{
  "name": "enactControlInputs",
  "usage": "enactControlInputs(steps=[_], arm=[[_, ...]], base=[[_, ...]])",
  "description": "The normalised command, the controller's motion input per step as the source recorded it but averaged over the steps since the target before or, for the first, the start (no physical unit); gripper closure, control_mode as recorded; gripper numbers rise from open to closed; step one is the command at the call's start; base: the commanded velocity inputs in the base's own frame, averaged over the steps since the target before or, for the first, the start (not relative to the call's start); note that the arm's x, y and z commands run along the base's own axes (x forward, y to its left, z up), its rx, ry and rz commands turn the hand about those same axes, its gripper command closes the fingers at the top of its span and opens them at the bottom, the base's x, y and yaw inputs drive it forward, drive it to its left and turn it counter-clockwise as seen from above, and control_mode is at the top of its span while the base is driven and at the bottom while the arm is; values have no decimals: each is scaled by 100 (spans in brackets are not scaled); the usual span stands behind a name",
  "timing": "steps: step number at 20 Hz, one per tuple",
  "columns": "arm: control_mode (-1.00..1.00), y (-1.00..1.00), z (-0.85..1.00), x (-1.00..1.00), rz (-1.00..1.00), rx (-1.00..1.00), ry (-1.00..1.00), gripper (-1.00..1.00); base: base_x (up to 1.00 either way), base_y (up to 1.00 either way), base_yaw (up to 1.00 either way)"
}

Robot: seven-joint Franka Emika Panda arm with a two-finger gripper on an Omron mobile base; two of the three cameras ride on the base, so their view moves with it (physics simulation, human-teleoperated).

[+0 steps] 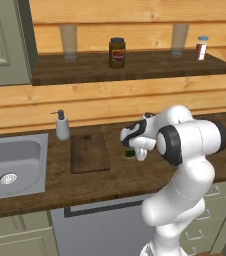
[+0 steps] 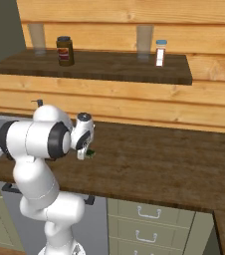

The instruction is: Pick up the sponge from the counter and clean the cutting board by briefly scrubbing or pressing down on the cutting board. Once finished, release the sponge.

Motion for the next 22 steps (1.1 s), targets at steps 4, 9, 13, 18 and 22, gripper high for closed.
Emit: enactControlInputs(steps=[4,9,13,18,22], arm=[[-100,-9,9,-1,-13,0,0,-100],[-100,-12,40,-32,-11,5,-1,-100],[-100,-16,37,-64,-21,13,-1,-100],[-100,-1,63,-81,-33,17,-4,-100],[-100,0,72,-99,-34,19,-7,-100]], base=[[0,0,0],[0,0,0],[0,0,0],[0,0,0],[0,0,0]])
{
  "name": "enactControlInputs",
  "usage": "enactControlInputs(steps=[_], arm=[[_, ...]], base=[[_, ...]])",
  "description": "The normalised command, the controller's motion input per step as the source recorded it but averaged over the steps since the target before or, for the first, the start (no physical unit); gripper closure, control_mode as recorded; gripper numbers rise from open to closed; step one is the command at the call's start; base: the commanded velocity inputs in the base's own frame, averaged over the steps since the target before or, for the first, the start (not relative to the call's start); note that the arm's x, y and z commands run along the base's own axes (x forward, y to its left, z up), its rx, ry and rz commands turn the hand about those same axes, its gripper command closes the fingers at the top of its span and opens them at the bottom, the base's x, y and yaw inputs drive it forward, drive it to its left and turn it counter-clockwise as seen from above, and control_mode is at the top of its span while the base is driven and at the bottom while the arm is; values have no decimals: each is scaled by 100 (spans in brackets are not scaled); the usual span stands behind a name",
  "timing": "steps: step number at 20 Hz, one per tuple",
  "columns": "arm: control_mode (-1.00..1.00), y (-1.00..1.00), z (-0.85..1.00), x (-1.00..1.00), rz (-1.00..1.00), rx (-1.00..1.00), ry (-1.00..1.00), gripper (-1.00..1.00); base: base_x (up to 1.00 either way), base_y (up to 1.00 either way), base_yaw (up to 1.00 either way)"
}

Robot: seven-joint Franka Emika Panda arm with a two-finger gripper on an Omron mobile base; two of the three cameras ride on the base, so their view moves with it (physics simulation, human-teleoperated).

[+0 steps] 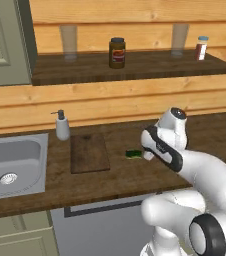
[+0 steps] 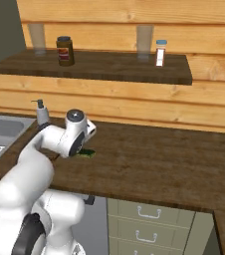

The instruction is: Pick up the sponge from the counter and clean the cutting board by briefly scrubbing or pressing down on the cutting board. Once finished, release the sponge.

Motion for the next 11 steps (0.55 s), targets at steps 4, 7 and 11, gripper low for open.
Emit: enactControlInputs(steps=[4,7,11], arm=[[-100,-4,69,-100,-32,20,-6,-100],[-100,-5,61,-94,-32,21,-2,-100],[-100,-7,57,-86,-29,20,-1,-100]], base=[[0,0,0],[0,0,0],[0,0,0]])
